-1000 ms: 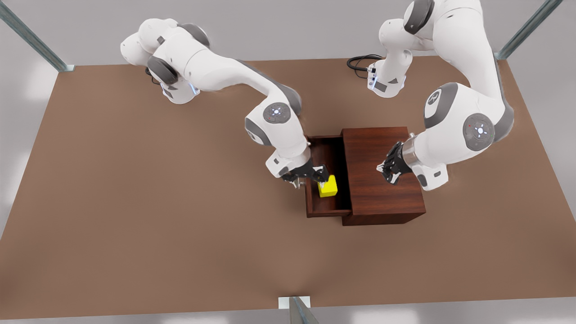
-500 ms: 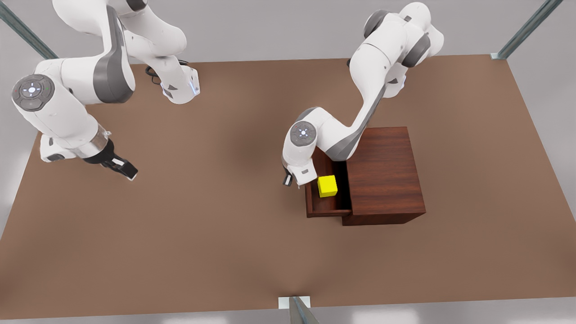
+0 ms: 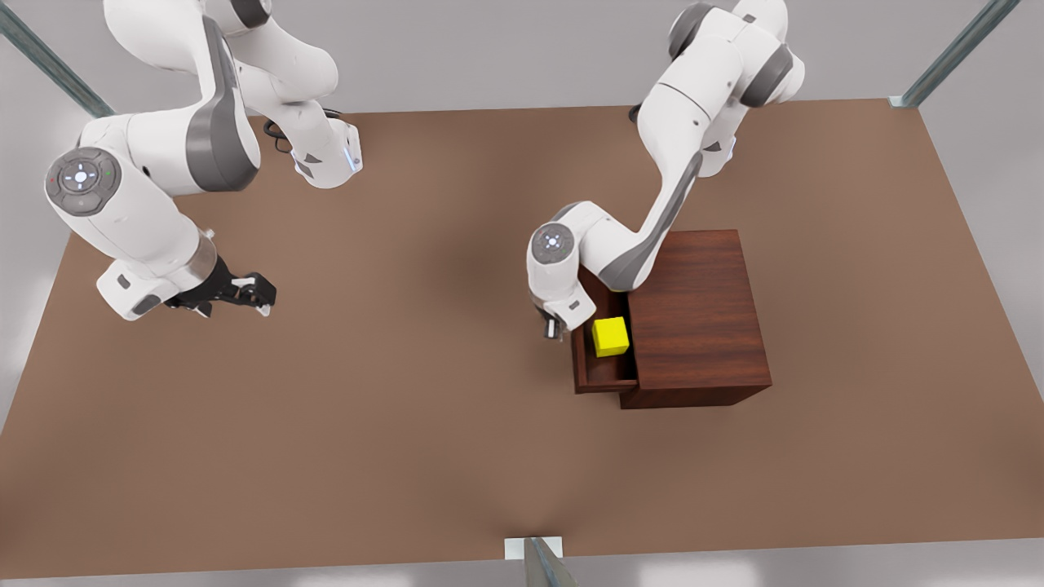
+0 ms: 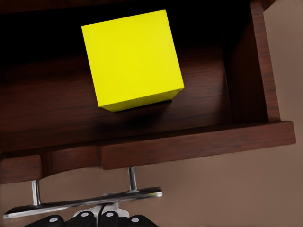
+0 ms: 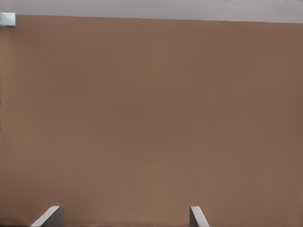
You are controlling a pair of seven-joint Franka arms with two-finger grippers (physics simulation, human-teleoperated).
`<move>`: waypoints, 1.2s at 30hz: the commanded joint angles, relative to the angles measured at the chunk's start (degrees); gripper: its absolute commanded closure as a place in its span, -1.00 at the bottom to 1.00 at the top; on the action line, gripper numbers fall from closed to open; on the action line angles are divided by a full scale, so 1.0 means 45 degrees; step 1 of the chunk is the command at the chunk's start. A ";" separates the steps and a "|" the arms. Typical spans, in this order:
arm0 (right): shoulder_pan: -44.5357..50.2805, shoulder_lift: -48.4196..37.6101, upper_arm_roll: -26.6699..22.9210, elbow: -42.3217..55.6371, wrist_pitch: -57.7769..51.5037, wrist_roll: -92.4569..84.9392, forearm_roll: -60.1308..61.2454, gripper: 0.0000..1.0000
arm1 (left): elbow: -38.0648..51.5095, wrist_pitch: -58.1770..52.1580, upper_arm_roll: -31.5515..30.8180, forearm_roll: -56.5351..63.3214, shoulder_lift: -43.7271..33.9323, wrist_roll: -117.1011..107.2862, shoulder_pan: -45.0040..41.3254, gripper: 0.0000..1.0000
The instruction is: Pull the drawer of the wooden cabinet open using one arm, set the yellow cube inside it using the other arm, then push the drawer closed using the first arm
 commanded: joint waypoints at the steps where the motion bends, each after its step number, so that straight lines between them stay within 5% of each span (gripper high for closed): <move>1: 0.0101 0.0043 0.0129 0.0007 0.0163 -0.2510 -0.0026 -1.00 | -0.0289 -0.0095 0.0001 0.0032 -0.0222 -0.1498 0.0113 0.57; 26: -0.0055 0.0063 0.0090 -0.0071 0.0104 -0.2608 0.0032 -1.00 | -0.0915 -0.2712 -0.0019 0.0051 -0.0965 0.4050 0.1832 0.57; 32: -0.0075 0.0063 0.0070 -0.0071 0.0104 -0.2628 0.0032 -1.00 | 0.0978 -0.2614 -0.0937 -0.1217 -0.1121 0.2018 0.1636 0.57; 34: -0.0055 0.0063 0.0070 -0.0071 0.0163 -0.2550 0.0032 -1.00 | 0.2403 -0.4505 -0.0898 -0.1960 -0.1199 0.5447 0.2395 0.06; 35: -0.0075 0.0082 0.0070 -0.0052 0.0163 -0.2491 0.0032 -1.00 | 0.3225 -0.5699 -0.0937 -0.1922 -0.1199 0.9747 0.3608 -1.00; 36: -0.0075 0.0102 0.0070 -0.0052 0.0163 -0.2491 0.0052 -1.00 | 0.3362 -0.5896 -0.0937 -0.1902 -0.1199 1.3342 0.4525 -1.00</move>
